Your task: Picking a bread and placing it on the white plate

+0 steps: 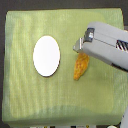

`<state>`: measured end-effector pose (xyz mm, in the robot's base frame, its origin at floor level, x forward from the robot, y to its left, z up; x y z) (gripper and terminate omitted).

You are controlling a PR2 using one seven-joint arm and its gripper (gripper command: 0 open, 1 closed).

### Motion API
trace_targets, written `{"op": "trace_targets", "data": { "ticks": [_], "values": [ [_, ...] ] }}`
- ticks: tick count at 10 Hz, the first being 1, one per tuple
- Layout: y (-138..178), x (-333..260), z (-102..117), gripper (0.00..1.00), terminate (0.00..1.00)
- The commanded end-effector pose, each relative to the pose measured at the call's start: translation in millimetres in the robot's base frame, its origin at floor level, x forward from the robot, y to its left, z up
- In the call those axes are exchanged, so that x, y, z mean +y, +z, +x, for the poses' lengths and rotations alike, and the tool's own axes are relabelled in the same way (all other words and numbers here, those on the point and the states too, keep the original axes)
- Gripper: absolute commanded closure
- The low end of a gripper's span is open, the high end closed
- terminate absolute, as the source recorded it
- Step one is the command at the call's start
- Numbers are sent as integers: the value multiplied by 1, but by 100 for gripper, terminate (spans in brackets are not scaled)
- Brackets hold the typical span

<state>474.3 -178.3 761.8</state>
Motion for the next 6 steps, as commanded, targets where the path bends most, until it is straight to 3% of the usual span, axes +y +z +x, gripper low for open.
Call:
{"op": "trace_targets", "data": {
  "ticks": [1,6],
  "values": [
    [-31,2,-3,0,0],
    [-44,-3,-13,0,0]
  ]
}}
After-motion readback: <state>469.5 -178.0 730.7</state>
